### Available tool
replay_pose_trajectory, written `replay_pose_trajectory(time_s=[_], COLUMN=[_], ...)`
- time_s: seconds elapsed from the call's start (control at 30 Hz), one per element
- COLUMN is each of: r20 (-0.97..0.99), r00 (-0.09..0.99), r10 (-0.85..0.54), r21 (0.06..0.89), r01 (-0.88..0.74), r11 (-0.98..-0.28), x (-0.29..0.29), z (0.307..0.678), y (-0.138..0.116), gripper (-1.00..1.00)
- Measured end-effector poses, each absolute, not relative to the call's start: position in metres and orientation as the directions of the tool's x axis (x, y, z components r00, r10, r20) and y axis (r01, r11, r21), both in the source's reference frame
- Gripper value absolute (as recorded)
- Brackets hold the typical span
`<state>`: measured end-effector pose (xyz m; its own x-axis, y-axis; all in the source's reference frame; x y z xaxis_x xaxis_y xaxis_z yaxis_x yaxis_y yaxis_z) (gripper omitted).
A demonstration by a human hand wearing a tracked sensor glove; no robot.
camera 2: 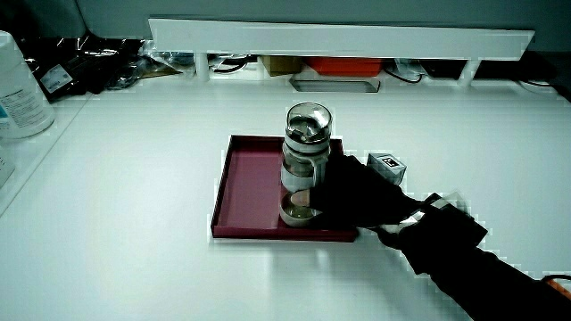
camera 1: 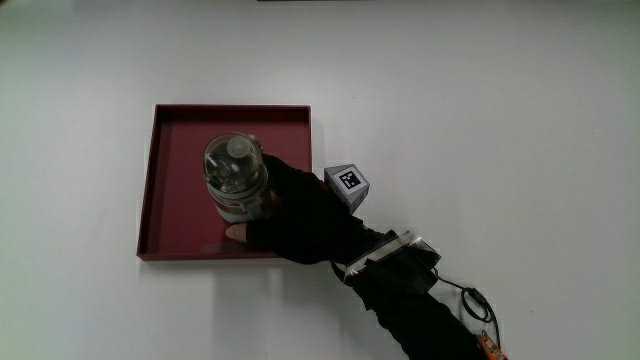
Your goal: Place bottle
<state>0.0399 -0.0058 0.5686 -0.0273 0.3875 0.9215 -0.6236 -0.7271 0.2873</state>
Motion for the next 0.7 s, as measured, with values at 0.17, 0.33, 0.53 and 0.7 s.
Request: replay_pose_trajectory(time_s=[0.17, 0.33, 0.53, 0.7], r20=[0.915, 0.908, 0.911, 0.926], r00=[-0.015, -0.025, 0.006, 0.057], r10=[0.402, 0.417, 0.413, 0.372], r21=[0.294, 0.285, 0.287, 0.293], r01=[-0.656, -0.695, -0.728, -0.731], r11=[-0.695, -0.661, -0.623, -0.617], x=[0.039, 0.052, 0.075, 0.099], z=[0.564, 0.551, 0.517, 0.49], y=[-0.006, -0.012, -0.024, -0.032], gripper=[-0.42, -0.68, -1.0, -1.0])
